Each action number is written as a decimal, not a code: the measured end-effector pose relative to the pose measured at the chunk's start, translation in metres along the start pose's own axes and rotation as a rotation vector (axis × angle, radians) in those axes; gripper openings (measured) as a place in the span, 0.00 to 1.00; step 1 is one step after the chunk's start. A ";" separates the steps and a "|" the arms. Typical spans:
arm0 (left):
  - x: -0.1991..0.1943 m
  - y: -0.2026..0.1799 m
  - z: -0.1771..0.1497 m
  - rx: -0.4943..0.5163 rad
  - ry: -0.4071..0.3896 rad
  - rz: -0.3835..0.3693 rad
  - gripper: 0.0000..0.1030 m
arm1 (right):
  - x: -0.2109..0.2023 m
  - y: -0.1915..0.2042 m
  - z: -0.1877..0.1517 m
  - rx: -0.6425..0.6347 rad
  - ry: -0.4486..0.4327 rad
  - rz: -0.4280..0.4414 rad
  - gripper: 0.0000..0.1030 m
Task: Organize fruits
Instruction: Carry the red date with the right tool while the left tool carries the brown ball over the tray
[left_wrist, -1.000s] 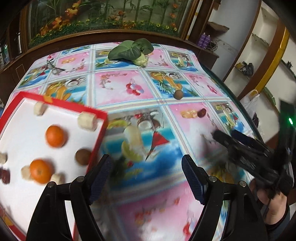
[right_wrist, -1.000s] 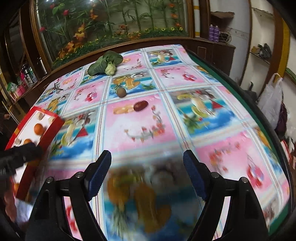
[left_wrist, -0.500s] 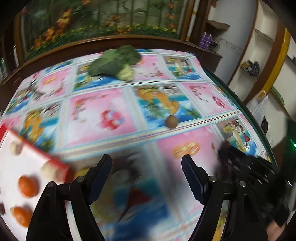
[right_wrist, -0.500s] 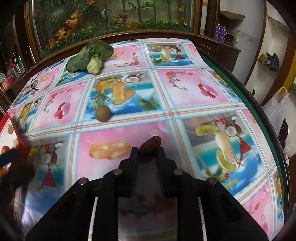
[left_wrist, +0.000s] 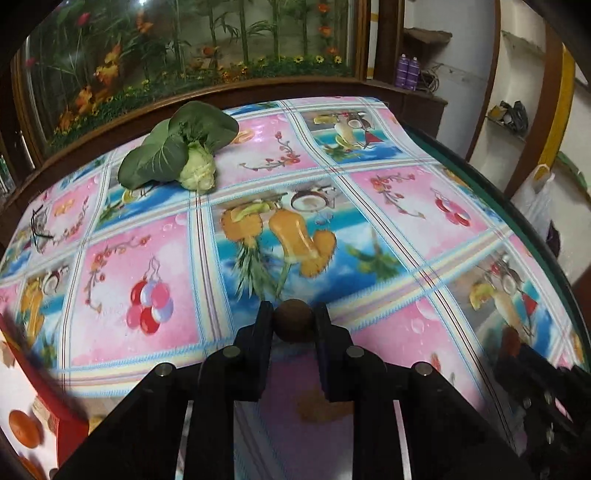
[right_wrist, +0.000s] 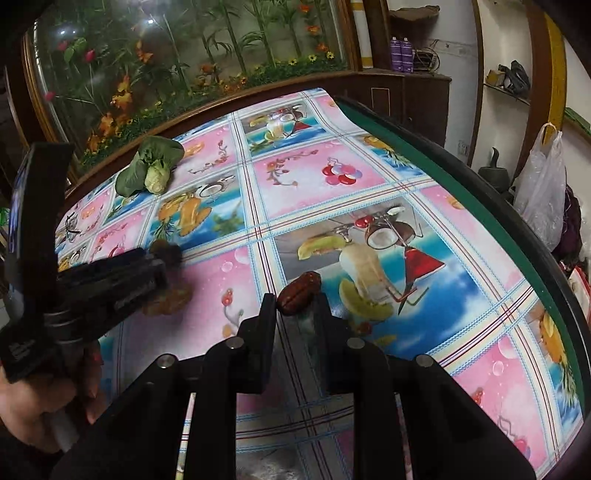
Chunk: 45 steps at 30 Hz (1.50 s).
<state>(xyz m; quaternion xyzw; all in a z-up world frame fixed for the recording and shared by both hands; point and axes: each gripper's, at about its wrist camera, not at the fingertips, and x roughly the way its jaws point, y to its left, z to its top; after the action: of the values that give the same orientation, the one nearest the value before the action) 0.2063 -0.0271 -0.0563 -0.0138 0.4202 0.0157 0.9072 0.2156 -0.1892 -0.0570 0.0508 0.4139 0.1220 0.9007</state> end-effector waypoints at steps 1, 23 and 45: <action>-0.004 0.002 -0.003 -0.010 0.006 -0.010 0.20 | -0.001 0.001 0.000 -0.004 -0.001 0.002 0.21; -0.128 0.044 -0.108 -0.104 0.032 -0.248 0.20 | -0.076 0.058 -0.055 -0.129 -0.018 -0.082 0.21; -0.171 0.073 -0.139 -0.139 -0.019 -0.299 0.20 | -0.132 0.123 -0.105 -0.209 -0.053 -0.063 0.21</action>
<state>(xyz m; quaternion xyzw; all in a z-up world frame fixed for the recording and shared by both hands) -0.0129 0.0377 -0.0163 -0.1386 0.4028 -0.0902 0.9002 0.0309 -0.1057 -0.0053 -0.0533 0.3762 0.1350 0.9151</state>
